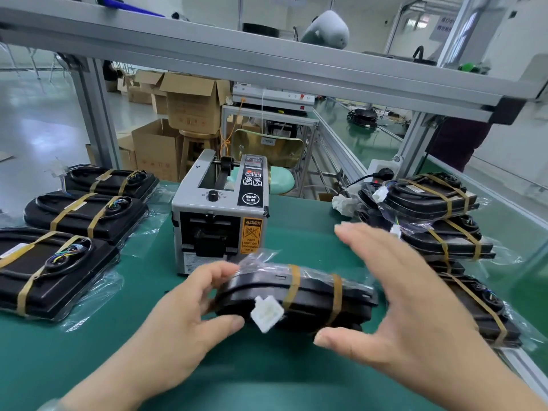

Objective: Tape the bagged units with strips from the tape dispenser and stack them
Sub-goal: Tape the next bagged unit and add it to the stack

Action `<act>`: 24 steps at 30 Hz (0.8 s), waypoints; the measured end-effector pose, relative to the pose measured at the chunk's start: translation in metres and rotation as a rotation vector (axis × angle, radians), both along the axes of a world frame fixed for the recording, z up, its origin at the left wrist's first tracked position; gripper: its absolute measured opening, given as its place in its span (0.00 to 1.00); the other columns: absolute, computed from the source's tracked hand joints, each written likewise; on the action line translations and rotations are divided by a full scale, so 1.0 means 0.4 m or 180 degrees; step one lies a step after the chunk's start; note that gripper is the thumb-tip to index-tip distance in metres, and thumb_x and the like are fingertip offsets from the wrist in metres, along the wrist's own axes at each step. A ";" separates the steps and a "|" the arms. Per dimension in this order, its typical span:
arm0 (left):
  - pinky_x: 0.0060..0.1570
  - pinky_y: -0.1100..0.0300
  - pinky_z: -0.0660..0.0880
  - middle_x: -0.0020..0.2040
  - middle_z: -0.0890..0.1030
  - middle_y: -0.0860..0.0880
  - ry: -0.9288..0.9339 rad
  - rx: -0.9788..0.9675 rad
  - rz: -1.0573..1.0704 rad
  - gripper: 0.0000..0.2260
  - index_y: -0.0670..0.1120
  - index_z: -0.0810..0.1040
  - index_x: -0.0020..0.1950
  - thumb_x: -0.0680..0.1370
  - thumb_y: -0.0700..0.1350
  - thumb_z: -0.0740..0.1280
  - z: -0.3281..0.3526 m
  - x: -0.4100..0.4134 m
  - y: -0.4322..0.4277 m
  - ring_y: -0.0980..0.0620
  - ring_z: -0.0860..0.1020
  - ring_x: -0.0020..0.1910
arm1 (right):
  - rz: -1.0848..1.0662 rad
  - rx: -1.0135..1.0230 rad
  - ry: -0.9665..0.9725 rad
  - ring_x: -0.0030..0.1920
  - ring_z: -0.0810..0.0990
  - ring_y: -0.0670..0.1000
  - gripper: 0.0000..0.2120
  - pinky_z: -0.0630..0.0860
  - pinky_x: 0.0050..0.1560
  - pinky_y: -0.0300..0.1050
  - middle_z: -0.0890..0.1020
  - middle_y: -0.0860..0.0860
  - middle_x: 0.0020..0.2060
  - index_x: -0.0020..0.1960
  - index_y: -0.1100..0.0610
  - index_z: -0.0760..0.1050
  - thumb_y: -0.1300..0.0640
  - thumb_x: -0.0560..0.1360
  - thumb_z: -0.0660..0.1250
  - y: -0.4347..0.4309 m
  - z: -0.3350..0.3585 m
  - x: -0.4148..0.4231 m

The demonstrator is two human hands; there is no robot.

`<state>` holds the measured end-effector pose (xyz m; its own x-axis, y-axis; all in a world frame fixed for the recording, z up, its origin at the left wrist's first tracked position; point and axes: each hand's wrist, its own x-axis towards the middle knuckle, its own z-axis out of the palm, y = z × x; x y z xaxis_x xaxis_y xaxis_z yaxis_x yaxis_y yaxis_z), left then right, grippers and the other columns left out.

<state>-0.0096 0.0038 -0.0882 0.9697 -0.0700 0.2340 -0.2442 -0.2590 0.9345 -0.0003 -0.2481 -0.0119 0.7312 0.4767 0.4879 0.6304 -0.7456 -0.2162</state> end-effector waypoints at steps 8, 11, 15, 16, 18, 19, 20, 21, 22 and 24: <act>0.50 0.75 0.70 0.50 0.79 0.69 -0.0128 0.0467 0.0347 0.19 0.63 0.76 0.56 0.73 0.42 0.72 0.025 -0.002 -0.006 0.64 0.78 0.55 | 0.0025 -0.0431 0.0670 0.59 0.74 0.41 0.29 0.71 0.60 0.38 0.76 0.36 0.59 0.67 0.42 0.71 0.37 0.67 0.65 0.024 -0.039 0.020; 0.48 0.77 0.69 0.50 0.81 0.66 -0.0593 0.0664 0.0374 0.09 0.59 0.81 0.48 0.76 0.43 0.68 0.066 0.022 -0.015 0.66 0.78 0.51 | 0.0041 -0.0412 0.0522 0.53 0.79 0.43 0.27 0.77 0.54 0.41 0.80 0.38 0.54 0.62 0.46 0.76 0.40 0.65 0.68 0.030 -0.035 0.012; 0.43 0.73 0.73 0.41 0.84 0.59 -0.0154 0.0668 0.0046 0.09 0.57 0.83 0.39 0.73 0.42 0.72 0.100 0.074 -0.020 0.62 0.80 0.40 | 0.0092 -0.0551 0.0532 0.52 0.79 0.43 0.27 0.78 0.51 0.43 0.79 0.37 0.55 0.62 0.44 0.74 0.37 0.65 0.65 0.030 -0.028 0.006; 0.39 0.73 0.72 0.36 0.83 0.59 -0.0061 0.0733 0.0034 0.08 0.55 0.83 0.36 0.73 0.44 0.72 0.106 0.086 -0.027 0.63 0.78 0.35 | 0.0092 -0.0577 0.0567 0.52 0.79 0.43 0.28 0.78 0.51 0.43 0.79 0.37 0.55 0.63 0.43 0.73 0.37 0.65 0.64 0.029 -0.026 0.006; 0.30 0.72 0.67 0.27 0.78 0.57 0.0279 0.0591 0.0056 0.10 0.50 0.80 0.31 0.73 0.46 0.72 0.109 0.108 -0.046 0.62 0.71 0.27 | 0.0142 -0.0756 0.0587 0.52 0.78 0.44 0.32 0.76 0.49 0.41 0.77 0.37 0.55 0.68 0.38 0.64 0.35 0.64 0.62 0.030 -0.021 0.008; 0.27 0.72 0.65 0.25 0.74 0.57 0.0516 0.0468 0.0034 0.12 0.50 0.78 0.28 0.72 0.46 0.73 0.108 0.116 -0.055 0.61 0.68 0.25 | 0.0219 -0.0899 0.0589 0.51 0.77 0.44 0.36 0.74 0.49 0.39 0.76 0.36 0.55 0.70 0.35 0.56 0.35 0.65 0.62 0.032 -0.021 0.011; 0.26 0.71 0.64 0.24 0.72 0.57 0.0752 0.0383 -0.0030 0.12 0.50 0.77 0.27 0.70 0.47 0.73 0.106 0.123 -0.063 0.60 0.67 0.25 | 0.0308 -0.1071 0.0629 0.51 0.74 0.43 0.39 0.71 0.49 0.38 0.73 0.36 0.54 0.71 0.31 0.46 0.35 0.66 0.62 0.034 -0.021 0.014; 0.28 0.70 0.65 0.25 0.73 0.56 0.0922 0.0329 -0.0125 0.10 0.50 0.78 0.27 0.68 0.47 0.72 0.106 0.125 -0.069 0.59 0.67 0.26 | 0.0403 -0.1248 0.0678 0.52 0.70 0.42 0.41 0.67 0.50 0.36 0.69 0.36 0.53 0.70 0.28 0.39 0.35 0.67 0.62 0.036 -0.021 0.018; 0.32 0.69 0.67 0.28 0.77 0.54 0.1042 0.0245 -0.0206 0.06 0.50 0.81 0.31 0.68 0.46 0.72 0.106 0.124 -0.072 0.59 0.70 0.28 | 0.0471 -0.1370 0.0715 0.53 0.68 0.42 0.42 0.65 0.51 0.36 0.67 0.38 0.53 0.68 0.26 0.34 0.35 0.69 0.62 0.038 -0.021 0.021; 0.43 0.64 0.73 0.38 0.83 0.50 0.1195 -0.0206 -0.0290 0.04 0.46 0.84 0.41 0.70 0.46 0.74 0.106 0.114 -0.067 0.56 0.77 0.36 | 0.0516 -0.1409 0.0735 0.54 0.66 0.43 0.40 0.63 0.50 0.36 0.66 0.39 0.51 0.68 0.26 0.34 0.36 0.70 0.62 0.042 -0.020 0.030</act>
